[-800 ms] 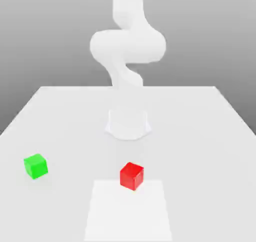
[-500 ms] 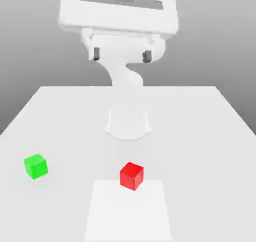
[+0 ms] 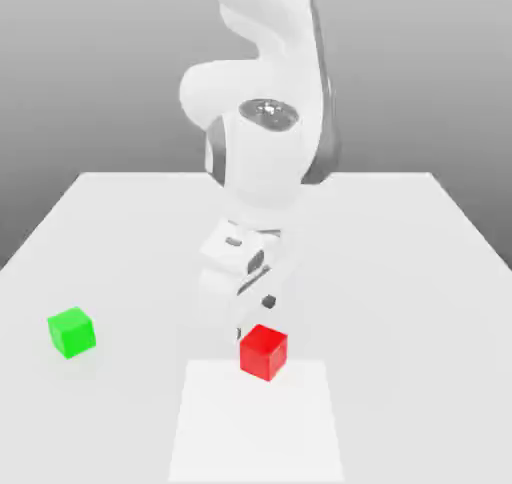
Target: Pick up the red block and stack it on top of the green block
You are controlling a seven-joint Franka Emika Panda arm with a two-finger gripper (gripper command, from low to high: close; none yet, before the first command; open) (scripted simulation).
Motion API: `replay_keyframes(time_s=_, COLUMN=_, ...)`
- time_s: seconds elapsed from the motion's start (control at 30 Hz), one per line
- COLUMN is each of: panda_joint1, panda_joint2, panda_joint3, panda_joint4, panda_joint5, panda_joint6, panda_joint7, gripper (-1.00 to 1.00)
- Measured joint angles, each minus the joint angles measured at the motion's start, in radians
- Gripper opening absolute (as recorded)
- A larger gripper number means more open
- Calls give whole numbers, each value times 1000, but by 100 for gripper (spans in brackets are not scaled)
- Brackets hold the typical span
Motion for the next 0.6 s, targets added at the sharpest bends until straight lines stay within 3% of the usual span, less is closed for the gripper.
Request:
replay_keyframes(time_s=0.3, panda_joint1=-49, panda_joint2=105, panda_joint3=-7, panda_joint4=35, panda_joint5=-221, panda_joint6=13, panda_joint7=162, gripper=0)
replay_keyframes(time_s=0.6, panda_joint1=-50, panda_joint2=205, panda_joint3=-13, panda_joint4=52, panda_joint5=-281, panda_joint6=71, panda_joint7=211, gripper=0)
